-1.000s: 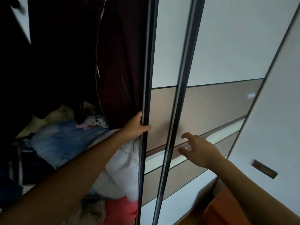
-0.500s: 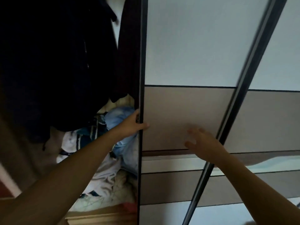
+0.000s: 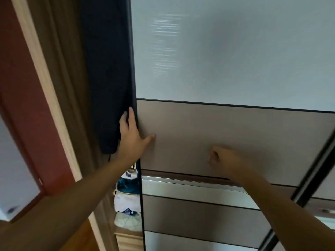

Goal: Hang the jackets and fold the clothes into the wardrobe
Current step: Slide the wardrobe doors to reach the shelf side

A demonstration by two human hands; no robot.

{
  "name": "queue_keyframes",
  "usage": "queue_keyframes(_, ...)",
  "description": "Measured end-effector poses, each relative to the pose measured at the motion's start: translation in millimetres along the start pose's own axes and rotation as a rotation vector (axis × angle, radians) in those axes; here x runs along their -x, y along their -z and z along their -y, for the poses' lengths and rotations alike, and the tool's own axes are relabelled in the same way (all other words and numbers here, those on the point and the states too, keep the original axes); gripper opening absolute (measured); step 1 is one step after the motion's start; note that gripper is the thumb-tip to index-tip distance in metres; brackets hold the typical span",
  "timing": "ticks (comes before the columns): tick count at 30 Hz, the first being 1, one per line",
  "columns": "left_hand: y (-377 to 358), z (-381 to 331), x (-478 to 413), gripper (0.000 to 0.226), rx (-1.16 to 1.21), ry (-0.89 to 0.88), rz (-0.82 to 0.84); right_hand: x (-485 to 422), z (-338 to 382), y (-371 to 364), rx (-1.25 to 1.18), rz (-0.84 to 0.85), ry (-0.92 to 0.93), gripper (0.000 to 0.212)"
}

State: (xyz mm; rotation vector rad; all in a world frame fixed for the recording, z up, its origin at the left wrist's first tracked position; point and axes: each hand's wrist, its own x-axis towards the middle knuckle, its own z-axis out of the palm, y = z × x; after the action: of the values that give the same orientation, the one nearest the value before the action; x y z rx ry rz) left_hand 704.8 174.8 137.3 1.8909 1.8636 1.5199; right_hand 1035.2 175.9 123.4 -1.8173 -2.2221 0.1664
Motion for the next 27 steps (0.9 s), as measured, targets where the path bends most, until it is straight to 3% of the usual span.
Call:
queue_keyframes(2, 13.8, 1.7, 1.5, 0.120, -0.283, -0.292, -0.084, -3.3, 23.1, -3.9, -0.001, 0.000, 0.012, 0.015)
queue_keyframes(4, 22.8, 9.1, -2.2, 0.118, -0.504, -0.512, -0.022, -6.5, 45.0, -7.3, 0.006, -0.009, 0.016, 0.017)
queue_keyframes(7, 28.7, 32.1, -11.6, 0.120, -0.636, -0.582, 0.134, -10.7, 72.3, -12.6, 0.009, 0.010, 0.006, 0.020)
queue_keyframes(9, 32.7, 49.7, -14.4, 0.120, -0.690, -0.592, 0.144, -13.5, 85.4, -18.1, -0.003, 0.044, 0.021, 0.019)
queue_keyframes(11, 40.8, 64.6, -13.5, 0.112, -0.679, -0.564, 0.079, -15.7, 98.2, -21.6, -0.005, 0.033, 0.041, 0.018)
queue_keyframes(14, 58.2, 90.2, -9.5, 0.097, -0.433, -0.290, -0.081, -18.1, 116.7, -27.2, -0.002, 0.008, 0.038, 0.023)
queue_keyframes(17, 75.2, 114.5, -16.1, 0.105, 0.029, -0.041, 0.053, -24.1, 131.1, -34.5, -0.035, -0.013, 0.046, 0.022)
queue_keyframes(19, 80.6, 121.1, -23.7, 0.114, 0.175, -0.036, 0.174, -26.9, 136.6, -36.6, -0.035, -0.004, 0.051, 0.021)
queue_keyframes(22, 87.2, 128.9, -37.0, 0.122, 0.237, -0.046, 0.225, -29.3, 147.0, -39.0, -0.013, -0.014, 0.056, 0.023)
queue_keyframes(27, 94.0, 139.7, -43.6, 0.126, 0.130, -0.044, 0.233, -33.9, 159.4, -41.0, 0.006, -0.026, 0.035, 0.025)
